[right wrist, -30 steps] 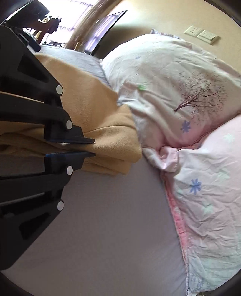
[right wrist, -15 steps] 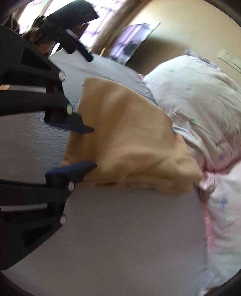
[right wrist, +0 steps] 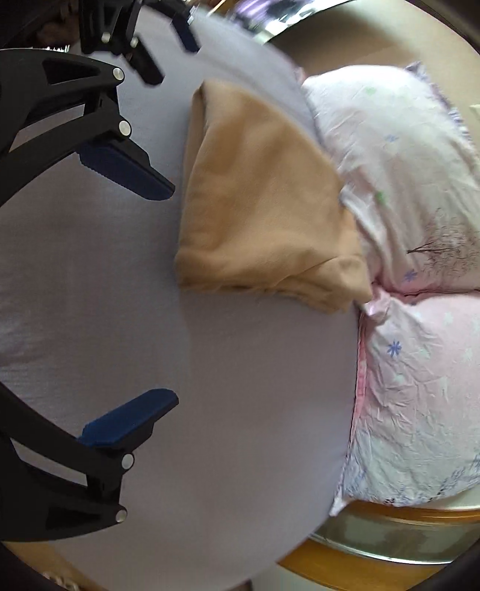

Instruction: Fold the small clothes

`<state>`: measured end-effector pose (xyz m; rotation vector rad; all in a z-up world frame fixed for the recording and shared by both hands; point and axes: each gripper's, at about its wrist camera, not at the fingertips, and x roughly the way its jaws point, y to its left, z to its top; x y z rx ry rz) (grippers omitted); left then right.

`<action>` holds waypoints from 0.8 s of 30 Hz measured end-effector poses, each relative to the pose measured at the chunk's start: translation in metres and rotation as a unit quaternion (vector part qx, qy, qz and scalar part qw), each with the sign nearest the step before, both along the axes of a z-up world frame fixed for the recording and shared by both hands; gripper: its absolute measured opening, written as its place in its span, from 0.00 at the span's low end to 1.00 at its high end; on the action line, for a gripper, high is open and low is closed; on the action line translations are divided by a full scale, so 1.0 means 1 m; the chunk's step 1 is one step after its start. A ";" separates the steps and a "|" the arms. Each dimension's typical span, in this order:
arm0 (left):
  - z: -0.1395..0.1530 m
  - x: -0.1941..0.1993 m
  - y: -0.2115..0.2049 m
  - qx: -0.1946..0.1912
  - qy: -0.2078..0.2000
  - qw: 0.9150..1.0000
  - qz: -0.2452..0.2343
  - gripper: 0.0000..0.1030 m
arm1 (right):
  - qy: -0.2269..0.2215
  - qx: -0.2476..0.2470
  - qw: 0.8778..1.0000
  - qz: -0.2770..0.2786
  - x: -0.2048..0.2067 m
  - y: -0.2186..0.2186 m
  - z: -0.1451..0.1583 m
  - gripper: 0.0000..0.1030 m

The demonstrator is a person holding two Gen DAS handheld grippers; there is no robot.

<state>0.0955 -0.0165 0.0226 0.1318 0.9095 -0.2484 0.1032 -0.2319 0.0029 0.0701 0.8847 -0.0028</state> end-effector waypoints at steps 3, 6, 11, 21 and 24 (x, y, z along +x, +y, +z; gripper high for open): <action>-0.005 0.005 -0.001 -0.002 0.014 1.000 0.006 0.98 | 0.010 0.000 1.000 0.005 -0.001 0.001 -0.009 0.99; -0.009 0.008 0.000 -0.004 0.026 1.000 0.011 0.98 | 0.015 -0.011 1.000 0.008 -0.002 0.005 -0.015 0.99; -0.016 0.012 -0.004 -0.001 0.042 0.999 0.007 0.98 | 0.019 -0.031 0.999 0.011 -0.007 0.015 -0.017 0.99; -0.020 0.018 -0.011 0.013 0.041 0.999 0.000 0.98 | 0.032 -0.017 0.999 0.012 -0.007 0.012 -0.020 0.99; -0.020 0.018 -0.011 0.013 0.042 0.999 0.000 0.98 | 0.036 -0.015 0.999 0.015 -0.006 0.012 -0.020 0.99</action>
